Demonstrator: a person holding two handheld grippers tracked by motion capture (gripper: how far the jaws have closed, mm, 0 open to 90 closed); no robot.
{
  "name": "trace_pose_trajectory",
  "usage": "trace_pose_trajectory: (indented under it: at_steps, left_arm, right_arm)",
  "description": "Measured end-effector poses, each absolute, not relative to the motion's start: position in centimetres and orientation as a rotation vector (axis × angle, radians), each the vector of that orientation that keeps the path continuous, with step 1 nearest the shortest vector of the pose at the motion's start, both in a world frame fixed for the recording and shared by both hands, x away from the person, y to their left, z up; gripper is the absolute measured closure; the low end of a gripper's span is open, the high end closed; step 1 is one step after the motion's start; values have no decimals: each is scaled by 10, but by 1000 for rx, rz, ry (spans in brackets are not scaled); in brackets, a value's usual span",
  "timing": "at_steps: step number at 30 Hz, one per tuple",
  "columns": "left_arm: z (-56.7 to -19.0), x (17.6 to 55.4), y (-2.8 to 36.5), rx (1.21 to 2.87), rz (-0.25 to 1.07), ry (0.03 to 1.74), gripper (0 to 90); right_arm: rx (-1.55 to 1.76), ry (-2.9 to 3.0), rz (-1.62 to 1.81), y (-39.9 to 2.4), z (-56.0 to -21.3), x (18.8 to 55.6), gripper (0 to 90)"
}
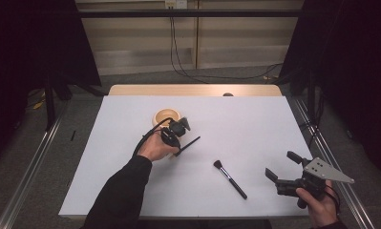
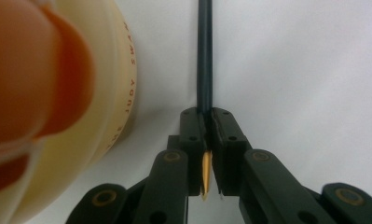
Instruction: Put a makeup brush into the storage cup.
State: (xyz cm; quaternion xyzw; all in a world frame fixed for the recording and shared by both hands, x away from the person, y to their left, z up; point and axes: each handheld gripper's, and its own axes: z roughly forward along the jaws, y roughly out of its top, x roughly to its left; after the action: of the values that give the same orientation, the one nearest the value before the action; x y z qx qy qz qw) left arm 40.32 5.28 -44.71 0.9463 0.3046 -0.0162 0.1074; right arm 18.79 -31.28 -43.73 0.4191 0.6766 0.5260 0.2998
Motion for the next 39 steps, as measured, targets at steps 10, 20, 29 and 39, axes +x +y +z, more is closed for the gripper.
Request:
trace_pose_trajectory:
  at_steps: [10, 20, 29, 39]
  left_arm:
    - [-446, 403, 57, 2772, -48, 890, 839]
    - [-446, 400, 61, 2720, -60, 922, 840]
    - [-439, 396, 65, 2686, -70, 890, 839]
    - [-426, 390, 74, 2609, -48, 873, 839]
  right_arm:
    - [1108, 1799, 1396, -313, -437, 188, 6]
    - [1111, 1798, 1396, -313, -437, 188, 6]
    - [1110, 1798, 1397, -313, -437, 188, 6]
    - [1110, 1798, 1396, -313, -438, 188, 6]
